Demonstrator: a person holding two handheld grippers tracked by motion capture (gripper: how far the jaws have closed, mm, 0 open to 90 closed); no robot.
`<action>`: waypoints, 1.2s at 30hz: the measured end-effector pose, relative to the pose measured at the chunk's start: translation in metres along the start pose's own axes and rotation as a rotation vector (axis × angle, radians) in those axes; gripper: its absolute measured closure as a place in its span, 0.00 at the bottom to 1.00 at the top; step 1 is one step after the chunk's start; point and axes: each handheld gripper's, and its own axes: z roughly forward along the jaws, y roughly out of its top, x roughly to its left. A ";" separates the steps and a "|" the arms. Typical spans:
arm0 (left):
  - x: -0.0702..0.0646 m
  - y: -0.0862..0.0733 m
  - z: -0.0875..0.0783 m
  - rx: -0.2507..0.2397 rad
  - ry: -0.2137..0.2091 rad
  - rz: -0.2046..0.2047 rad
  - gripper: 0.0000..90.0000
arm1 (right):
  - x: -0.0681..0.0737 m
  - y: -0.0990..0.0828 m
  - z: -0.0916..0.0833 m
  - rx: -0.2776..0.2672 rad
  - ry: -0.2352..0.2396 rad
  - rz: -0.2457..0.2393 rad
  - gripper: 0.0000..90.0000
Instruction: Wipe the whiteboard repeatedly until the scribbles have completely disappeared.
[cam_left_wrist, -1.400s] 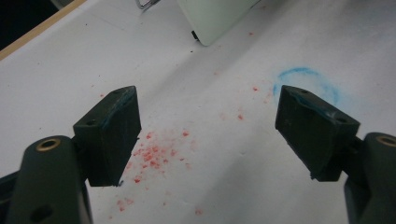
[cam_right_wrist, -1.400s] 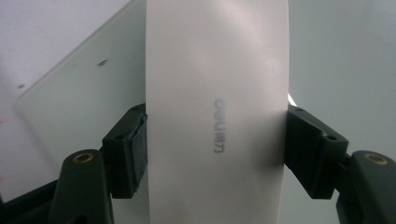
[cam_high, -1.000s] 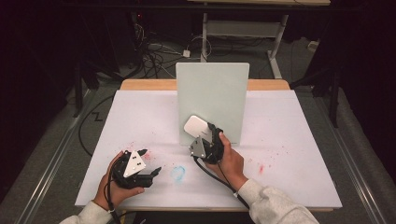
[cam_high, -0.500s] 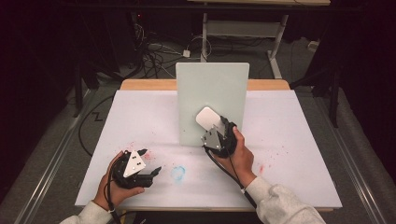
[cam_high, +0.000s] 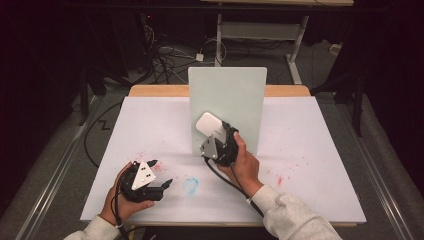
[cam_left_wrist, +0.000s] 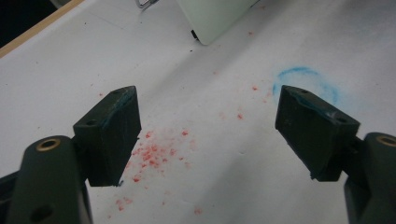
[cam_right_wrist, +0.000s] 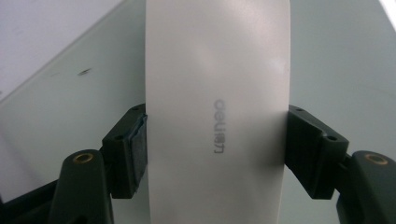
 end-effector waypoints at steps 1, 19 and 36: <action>0.000 0.000 0.000 0.002 0.001 0.002 0.24 | 0.008 -0.001 0.000 0.003 0.016 -0.033 0.35; -0.001 0.000 0.001 0.009 -0.002 0.008 0.24 | 0.050 -0.009 0.000 0.038 0.082 -0.205 0.35; -0.001 0.000 0.001 0.011 0.004 0.008 0.24 | -0.019 -0.041 -0.008 0.054 0.013 -0.014 0.35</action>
